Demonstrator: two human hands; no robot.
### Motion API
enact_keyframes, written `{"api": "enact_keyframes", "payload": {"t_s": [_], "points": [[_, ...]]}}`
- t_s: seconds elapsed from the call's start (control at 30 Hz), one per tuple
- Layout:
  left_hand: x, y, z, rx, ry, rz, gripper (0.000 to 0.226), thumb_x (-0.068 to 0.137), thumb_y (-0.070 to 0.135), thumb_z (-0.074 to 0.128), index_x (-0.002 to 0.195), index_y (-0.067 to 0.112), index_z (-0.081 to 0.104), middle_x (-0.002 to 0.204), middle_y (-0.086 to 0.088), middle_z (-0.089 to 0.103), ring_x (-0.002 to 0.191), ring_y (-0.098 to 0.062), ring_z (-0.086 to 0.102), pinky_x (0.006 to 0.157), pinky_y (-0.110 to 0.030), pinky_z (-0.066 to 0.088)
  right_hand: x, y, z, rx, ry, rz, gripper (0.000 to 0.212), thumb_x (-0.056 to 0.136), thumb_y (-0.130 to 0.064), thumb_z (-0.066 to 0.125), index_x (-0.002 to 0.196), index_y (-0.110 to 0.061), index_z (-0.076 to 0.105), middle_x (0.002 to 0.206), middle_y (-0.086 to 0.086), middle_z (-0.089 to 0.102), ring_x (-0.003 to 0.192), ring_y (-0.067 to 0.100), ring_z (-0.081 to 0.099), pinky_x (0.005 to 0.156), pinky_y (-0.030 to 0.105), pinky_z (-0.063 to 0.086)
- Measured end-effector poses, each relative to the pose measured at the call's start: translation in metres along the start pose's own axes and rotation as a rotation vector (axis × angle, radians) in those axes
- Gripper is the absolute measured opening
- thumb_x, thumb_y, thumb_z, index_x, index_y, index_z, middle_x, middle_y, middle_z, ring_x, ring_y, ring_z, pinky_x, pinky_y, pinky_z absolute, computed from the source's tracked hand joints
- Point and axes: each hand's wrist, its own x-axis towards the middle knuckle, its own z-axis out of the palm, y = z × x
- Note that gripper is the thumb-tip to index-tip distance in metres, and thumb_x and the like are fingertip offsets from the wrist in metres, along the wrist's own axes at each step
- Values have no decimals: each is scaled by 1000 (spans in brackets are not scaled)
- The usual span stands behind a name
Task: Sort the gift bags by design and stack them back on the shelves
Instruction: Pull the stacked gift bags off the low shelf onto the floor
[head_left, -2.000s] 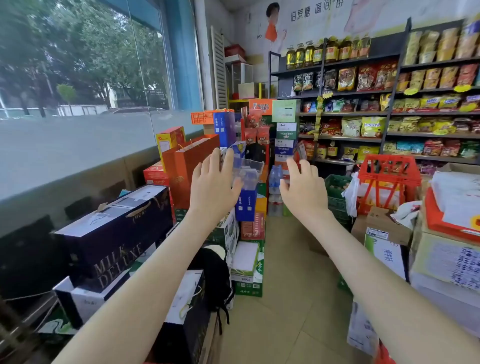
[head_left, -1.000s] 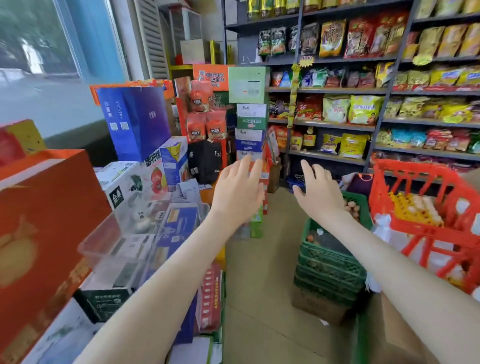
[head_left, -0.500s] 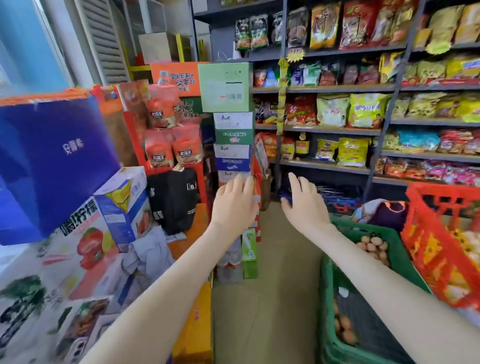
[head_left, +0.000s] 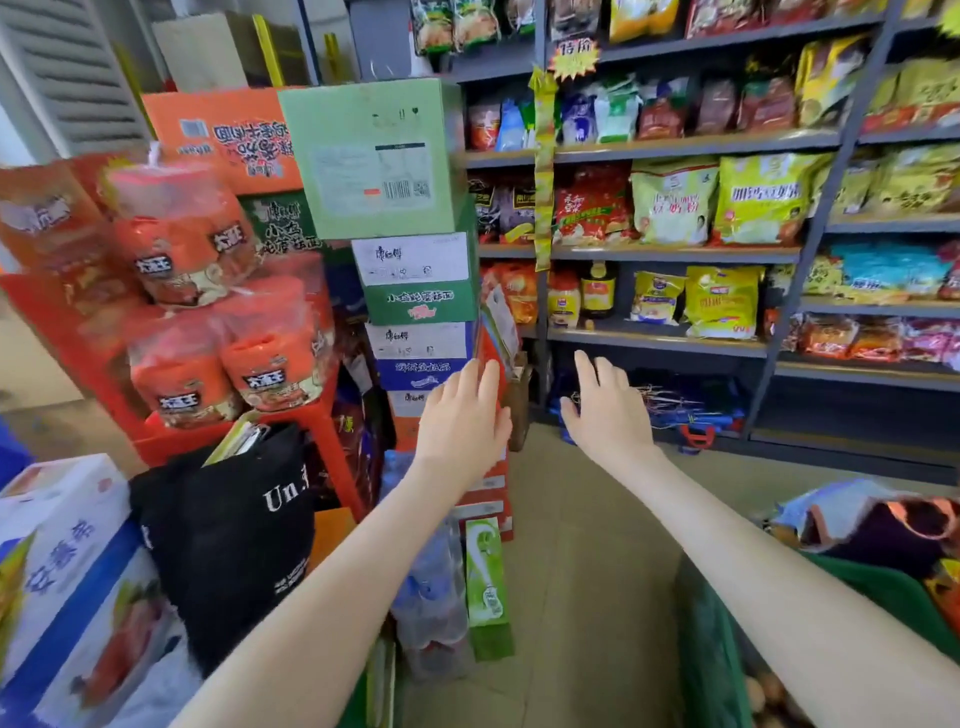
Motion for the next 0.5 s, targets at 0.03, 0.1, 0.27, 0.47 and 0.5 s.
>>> {"api": "enact_keyframes", "payload": {"t_s": [0.03,0.1,0.27,0.47,0.5], "points": [[22,-4,14,0,-9,15,54,95,33,43,143,8,33,143,-11,41,124,-29,47,97,-39,41,20,3,13,1,-8,14,64,98,-38,45,151,-13,19,147,10,35,132,25,38,97,34,45],[69,-11,45,-19,-4,35,55,97,36,40,145,10,29,146,-9,38,128,-27,43,101,-38,38,60,11,37,-13,-17,30,64,98,-38,45,151,-14,18,148,10,34,133,24,38,98,34,45],[174,-16,126,-106,-58,94,56,97,38,41,146,13,28,147,-7,37,131,-24,41,104,-36,37,153,59,90,-62,-38,94,63,98,-33,45,151,-12,17,146,11,35,129,26,39,95,34,44],[299,0,218,-180,-186,238,61,96,39,44,148,12,27,149,-9,34,132,-26,39,104,-36,36,246,142,124,-123,-77,218,63,97,-28,44,151,-13,15,148,10,32,130,25,36,96,34,41],[318,7,232,-184,-205,261,61,96,39,44,148,11,27,150,-9,33,132,-27,39,104,-35,35,258,160,129,-134,-84,231,63,97,-27,45,151,-13,15,148,10,31,130,25,36,96,35,41]]}}
